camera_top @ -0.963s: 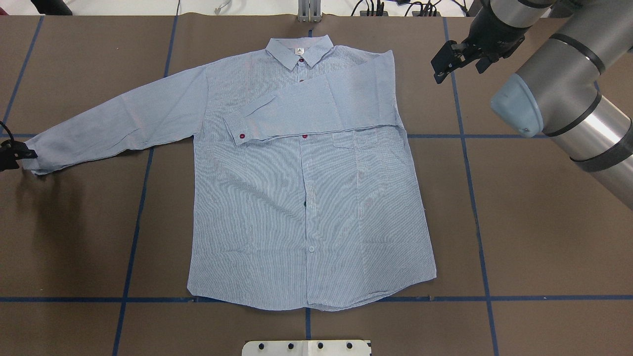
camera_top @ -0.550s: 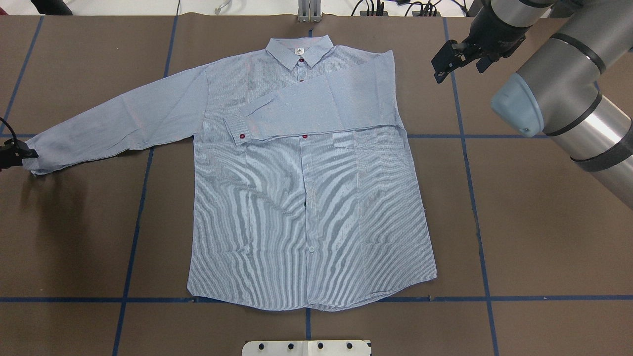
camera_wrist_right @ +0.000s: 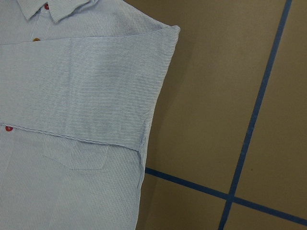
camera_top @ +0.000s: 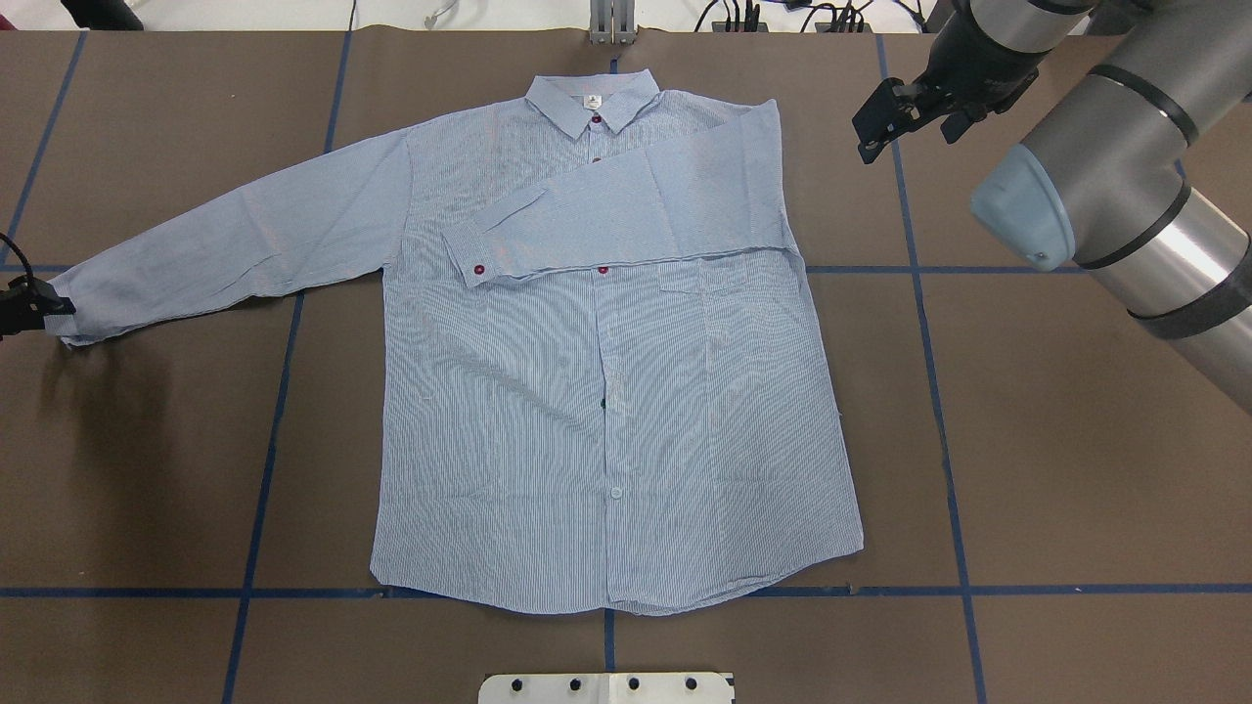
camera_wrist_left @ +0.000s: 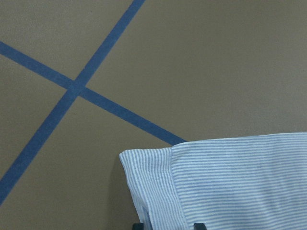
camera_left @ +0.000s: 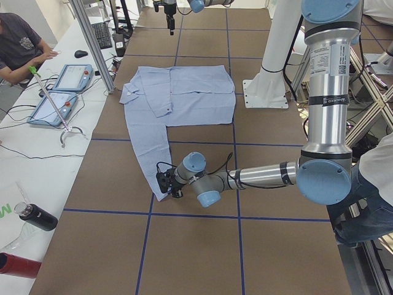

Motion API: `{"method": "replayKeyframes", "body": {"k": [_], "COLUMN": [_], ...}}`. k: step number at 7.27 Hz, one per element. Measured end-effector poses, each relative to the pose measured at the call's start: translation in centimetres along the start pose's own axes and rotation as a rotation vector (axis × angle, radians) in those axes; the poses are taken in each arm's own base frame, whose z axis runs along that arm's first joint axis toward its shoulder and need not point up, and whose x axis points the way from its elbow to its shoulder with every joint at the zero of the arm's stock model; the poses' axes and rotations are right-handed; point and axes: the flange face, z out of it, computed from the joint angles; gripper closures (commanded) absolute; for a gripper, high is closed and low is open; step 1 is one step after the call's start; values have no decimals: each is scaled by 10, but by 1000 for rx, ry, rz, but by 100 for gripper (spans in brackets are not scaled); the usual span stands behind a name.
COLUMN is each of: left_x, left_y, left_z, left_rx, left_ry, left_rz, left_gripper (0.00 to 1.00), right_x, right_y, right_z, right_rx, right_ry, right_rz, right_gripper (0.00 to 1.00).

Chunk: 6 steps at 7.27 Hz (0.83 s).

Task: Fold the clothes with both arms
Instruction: 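Lower the left gripper onto the other sleeve cuff and grasp it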

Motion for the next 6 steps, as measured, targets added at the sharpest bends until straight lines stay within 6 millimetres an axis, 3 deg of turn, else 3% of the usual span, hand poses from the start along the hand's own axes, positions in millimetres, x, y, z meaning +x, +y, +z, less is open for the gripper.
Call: {"method": "replayKeyframes", "body": {"k": [6], "left_x": [-7], "left_y": [-2], "left_z": [-1], "left_rx": [9], "left_ry": [-12], "left_rz": [-7], "left_gripper": [64], "right_x": [-1], "right_y": [1], "right_z": [0], "right_rx": [1], "right_ry": [0], "right_rz": [2], "right_gripper": [0]}}
